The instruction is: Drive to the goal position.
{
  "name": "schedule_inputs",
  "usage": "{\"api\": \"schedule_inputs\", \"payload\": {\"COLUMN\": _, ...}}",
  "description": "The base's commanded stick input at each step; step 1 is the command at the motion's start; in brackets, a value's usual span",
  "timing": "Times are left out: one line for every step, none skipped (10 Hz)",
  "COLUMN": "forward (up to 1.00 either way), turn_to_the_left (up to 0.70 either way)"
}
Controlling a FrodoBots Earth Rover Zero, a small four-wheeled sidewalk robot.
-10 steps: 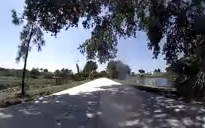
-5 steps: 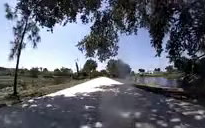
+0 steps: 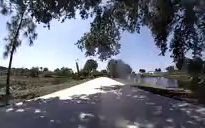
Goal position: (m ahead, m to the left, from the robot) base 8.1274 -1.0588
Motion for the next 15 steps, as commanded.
{"api": "schedule_inputs", "payload": {"forward": 0.70, "turn_to_the_left": 0.00}}
{"api": "schedule_inputs", "payload": {"forward": 0.70, "turn_to_the_left": 0.00}}
{"api": "schedule_inputs", "payload": {"forward": 0.70, "turn_to_the_left": 0.00}}
{"api": "schedule_inputs", "payload": {"forward": 0.70, "turn_to_the_left": 0.00}}
{"api": "schedule_inputs", "payload": {"forward": 0.70, "turn_to_the_left": 0.00}}
{"api": "schedule_inputs", "payload": {"forward": 0.70, "turn_to_the_left": 0.00}}
{"api": "schedule_inputs", "payload": {"forward": 0.70, "turn_to_the_left": 0.00}}
{"api": "schedule_inputs", "payload": {"forward": 0.70, "turn_to_the_left": 0.00}}
{"api": "schedule_inputs", "payload": {"forward": 0.70, "turn_to_the_left": 0.00}}
{"api": "schedule_inputs", "payload": {"forward": 0.70, "turn_to_the_left": 0.00}}
{"api": "schedule_inputs", "payload": {"forward": 0.70, "turn_to_the_left": 0.00}}
{"api": "schedule_inputs", "payload": {"forward": 0.70, "turn_to_the_left": 0.00}}
{"api": "schedule_inputs", "payload": {"forward": 0.70, "turn_to_the_left": 0.00}}
{"api": "schedule_inputs", "payload": {"forward": 0.70, "turn_to_the_left": 0.00}}
{"api": "schedule_inputs", "payload": {"forward": 0.70, "turn_to_the_left": 0.00}}
